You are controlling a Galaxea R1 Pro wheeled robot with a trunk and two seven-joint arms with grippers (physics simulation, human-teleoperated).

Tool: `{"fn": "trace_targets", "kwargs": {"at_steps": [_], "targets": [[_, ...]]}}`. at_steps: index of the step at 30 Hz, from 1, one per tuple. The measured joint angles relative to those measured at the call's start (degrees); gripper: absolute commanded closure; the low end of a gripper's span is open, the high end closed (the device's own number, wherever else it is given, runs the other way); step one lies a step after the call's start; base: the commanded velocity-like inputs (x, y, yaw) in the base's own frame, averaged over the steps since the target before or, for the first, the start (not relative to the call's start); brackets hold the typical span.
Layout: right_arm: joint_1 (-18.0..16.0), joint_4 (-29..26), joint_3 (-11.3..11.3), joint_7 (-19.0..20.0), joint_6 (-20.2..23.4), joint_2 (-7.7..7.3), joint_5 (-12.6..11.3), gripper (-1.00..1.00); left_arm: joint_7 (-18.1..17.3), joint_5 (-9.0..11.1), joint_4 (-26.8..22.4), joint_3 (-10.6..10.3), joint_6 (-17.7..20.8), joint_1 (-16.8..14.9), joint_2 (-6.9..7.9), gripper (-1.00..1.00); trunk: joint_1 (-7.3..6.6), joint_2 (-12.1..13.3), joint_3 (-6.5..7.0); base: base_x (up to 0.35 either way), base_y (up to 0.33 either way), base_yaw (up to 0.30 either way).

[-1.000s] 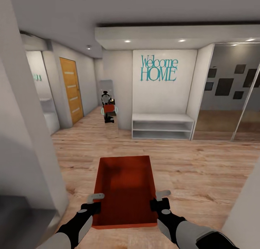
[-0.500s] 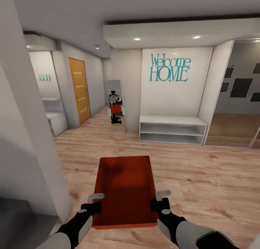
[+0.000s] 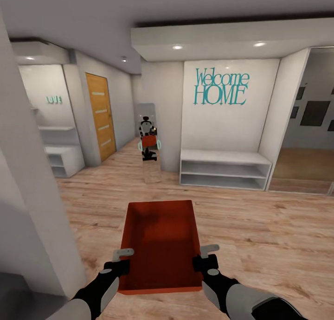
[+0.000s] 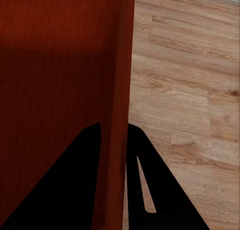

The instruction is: Move the two storage containers from the living room to the garage. In the garage, place one container on the floor and stack the other container on top of it (either order is fine).

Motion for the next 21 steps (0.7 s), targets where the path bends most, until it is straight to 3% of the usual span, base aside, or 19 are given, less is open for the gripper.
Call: {"fn": "trace_targets", "kwargs": {"at_steps": [21], "targets": [[0.0, 0.0, 0.0, 0.2, -0.1, -0.08, -0.1, 1.00, 0.1, -0.2, 0.0, 0.1, 0.0, 0.0, -0.11, 1.00, 0.00, 0.0, 0.00, 0.323, 0.000, 0.000]]}}
